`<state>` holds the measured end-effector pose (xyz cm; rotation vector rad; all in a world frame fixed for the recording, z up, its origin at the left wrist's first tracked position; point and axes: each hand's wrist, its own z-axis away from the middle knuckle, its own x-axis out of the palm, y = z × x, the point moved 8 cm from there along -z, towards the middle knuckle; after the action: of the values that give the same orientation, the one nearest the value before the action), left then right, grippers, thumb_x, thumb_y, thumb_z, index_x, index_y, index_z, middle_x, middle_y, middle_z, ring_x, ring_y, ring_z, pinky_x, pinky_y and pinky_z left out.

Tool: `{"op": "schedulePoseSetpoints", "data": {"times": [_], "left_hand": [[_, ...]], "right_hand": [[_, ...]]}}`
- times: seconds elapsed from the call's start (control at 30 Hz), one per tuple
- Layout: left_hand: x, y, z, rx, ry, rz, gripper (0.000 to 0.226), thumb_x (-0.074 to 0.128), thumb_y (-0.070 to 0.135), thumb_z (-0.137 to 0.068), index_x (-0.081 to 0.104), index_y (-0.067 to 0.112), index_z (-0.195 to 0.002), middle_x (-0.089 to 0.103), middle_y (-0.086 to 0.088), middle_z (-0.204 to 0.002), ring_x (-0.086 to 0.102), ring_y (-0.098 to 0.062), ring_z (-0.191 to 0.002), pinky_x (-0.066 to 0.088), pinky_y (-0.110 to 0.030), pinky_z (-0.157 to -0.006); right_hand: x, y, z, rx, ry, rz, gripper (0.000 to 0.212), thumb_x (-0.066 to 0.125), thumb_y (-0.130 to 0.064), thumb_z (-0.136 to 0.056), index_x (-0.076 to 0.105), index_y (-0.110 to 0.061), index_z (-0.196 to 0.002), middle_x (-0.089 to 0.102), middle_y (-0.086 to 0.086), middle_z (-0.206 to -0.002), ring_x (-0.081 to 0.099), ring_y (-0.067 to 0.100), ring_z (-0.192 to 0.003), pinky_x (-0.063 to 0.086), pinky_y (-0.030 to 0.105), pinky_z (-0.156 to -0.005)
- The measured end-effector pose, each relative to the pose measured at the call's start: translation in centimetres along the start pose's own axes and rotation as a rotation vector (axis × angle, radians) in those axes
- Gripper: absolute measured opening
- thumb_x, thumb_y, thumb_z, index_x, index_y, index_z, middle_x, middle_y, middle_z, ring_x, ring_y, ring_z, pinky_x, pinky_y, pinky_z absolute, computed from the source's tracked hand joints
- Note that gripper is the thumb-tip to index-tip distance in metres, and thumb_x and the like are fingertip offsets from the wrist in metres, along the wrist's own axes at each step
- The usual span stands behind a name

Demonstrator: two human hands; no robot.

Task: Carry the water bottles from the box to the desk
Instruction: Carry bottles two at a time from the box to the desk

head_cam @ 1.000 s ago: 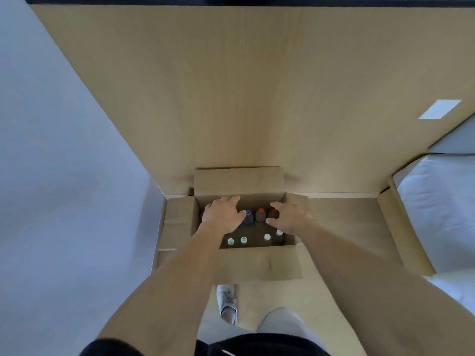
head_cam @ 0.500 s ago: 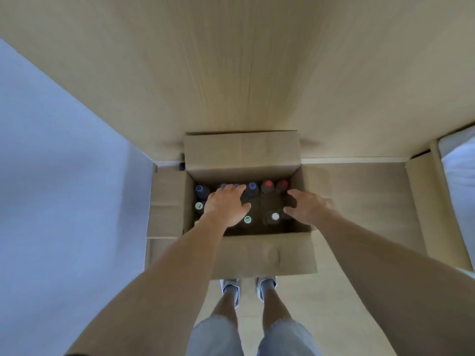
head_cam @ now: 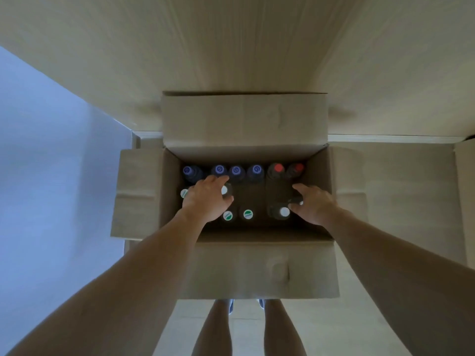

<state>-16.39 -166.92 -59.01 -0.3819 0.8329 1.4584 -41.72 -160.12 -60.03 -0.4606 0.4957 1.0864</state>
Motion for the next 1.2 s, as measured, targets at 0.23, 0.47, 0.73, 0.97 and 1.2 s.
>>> {"op": "schedulePoseSetpoints", "data": {"times": [0.23,0.47,0.73,0.97,1.2], "left_hand": [[2.8,-1.6,-3.7,0.009,0.012,0.000,0.065,0.053,0.050,-0.099,0.029,0.032,-0.156,0.038,0.001,-0.157,0.041,-0.026,-0.140,0.039,-0.046,-0.109],[3.5,-7.5,-4.6,-0.096,0.016,0.013,0.066,0.058,0.047,-0.097,0.032,0.031,-0.156,0.040,-0.003,-0.155,0.044,-0.029,-0.138,0.042,-0.045,-0.109],[3.4,-10.7,-4.1,-0.147,0.054,0.047,0.065,0.062,0.038,-0.098,0.035,0.028,-0.156,0.040,-0.005,-0.156,0.043,-0.030,-0.140,0.039,-0.044,-0.112],[4.6,-9.9,-5.1,-0.132,0.056,0.051,0.064,0.061,0.041,-0.097,0.034,0.031,-0.155,0.039,-0.002,-0.156,0.044,-0.028,-0.138,0.042,-0.043,-0.107],[7.3,-9.5,-5.4,-0.121,-0.005,0.034,0.065,0.061,0.039,-0.097,0.033,0.031,-0.156,0.038,-0.002,-0.157,0.041,-0.028,-0.140,0.041,-0.044,-0.110]], "right_hand": [[1.6,-0.7,-4.2,0.005,-0.007,-0.015,0.067,0.055,-0.049,-0.097,0.026,-0.032,-0.155,0.042,0.008,-0.149,0.044,0.032,-0.133,0.042,0.046,-0.108],[2.6,0.0,-7.5,0.022,-0.002,-0.029,0.069,0.056,-0.050,-0.096,0.025,-0.033,-0.155,0.040,0.009,-0.152,0.043,0.035,-0.135,0.040,0.046,-0.110],[4.2,-0.4,-9.1,-0.007,-0.006,-0.025,0.071,0.057,-0.051,-0.095,0.024,-0.033,-0.156,0.037,0.010,-0.154,0.042,0.036,-0.136,0.039,0.044,-0.110],[4.6,-0.2,-9.3,-0.019,-0.011,-0.022,0.070,0.057,-0.050,-0.096,0.024,-0.033,-0.156,0.037,0.009,-0.154,0.041,0.035,-0.136,0.040,0.043,-0.109],[5.1,0.9,-9.5,-0.009,-0.026,-0.030,0.070,0.056,-0.048,-0.096,0.023,-0.033,-0.156,0.038,0.008,-0.153,0.041,0.034,-0.136,0.040,0.043,-0.110]]}}
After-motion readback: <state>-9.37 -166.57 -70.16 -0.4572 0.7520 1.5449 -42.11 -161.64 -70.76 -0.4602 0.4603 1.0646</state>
